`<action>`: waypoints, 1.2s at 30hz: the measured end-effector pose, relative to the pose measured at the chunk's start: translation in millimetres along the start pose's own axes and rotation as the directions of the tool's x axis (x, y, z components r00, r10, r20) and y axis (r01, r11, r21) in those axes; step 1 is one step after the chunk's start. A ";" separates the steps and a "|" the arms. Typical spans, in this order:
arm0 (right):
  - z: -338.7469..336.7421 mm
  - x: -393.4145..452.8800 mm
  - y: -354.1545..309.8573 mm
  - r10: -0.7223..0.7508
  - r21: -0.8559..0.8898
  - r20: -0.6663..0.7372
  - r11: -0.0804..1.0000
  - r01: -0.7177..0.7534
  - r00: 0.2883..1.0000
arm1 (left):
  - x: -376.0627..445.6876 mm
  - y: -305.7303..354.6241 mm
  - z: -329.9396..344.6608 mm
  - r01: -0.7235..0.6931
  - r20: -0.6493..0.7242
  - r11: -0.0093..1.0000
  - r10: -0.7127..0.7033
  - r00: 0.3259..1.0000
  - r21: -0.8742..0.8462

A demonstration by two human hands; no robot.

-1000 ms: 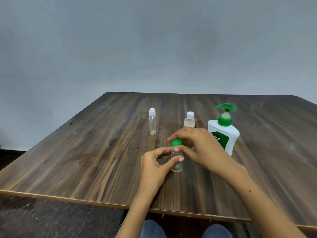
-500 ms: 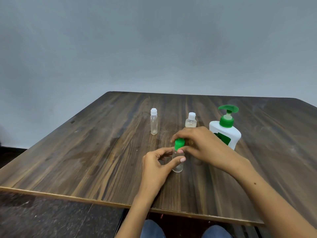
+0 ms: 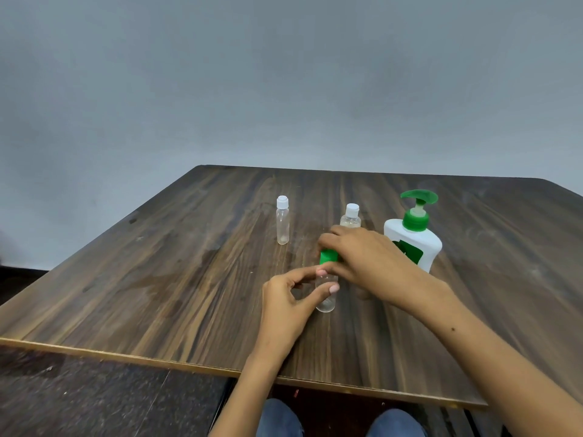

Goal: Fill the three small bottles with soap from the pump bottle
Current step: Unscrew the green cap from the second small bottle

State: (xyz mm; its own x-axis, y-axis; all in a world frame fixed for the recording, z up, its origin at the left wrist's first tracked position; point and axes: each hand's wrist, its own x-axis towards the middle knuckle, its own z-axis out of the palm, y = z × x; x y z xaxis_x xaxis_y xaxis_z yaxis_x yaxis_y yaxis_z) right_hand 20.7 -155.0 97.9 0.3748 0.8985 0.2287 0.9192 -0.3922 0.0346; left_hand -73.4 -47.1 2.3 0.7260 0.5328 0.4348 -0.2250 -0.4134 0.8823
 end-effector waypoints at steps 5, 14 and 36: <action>-13.7 3.1 15.4 -0.088 0.378 -0.150 0.915 0.140 0.985 | 2.3 -1.6 -11.8 0.023 0.041 1.000 -0.024 0.999 0.009; 54.0 17.7 20.3 0.360 0.711 -0.220 0.695 -0.103 0.907 | 2.5 -9.4 -35.1 0.038 -0.049 0.999 -0.037 0.998 0.038; 78.2 11.8 19.0 0.360 0.482 -0.282 0.855 -0.193 0.889 | 0.6 -9.5 -33.5 0.039 -0.048 0.998 -0.036 0.998 0.052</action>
State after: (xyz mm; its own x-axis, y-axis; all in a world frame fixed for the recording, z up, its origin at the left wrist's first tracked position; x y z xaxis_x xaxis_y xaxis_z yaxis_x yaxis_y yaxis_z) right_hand 52.0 -136.4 25.2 0.6302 0.6020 0.4903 0.7714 -0.4138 -0.4834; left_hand -92.6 -18.1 0.2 0.7019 0.5819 0.4108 -0.1626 -0.4305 0.8878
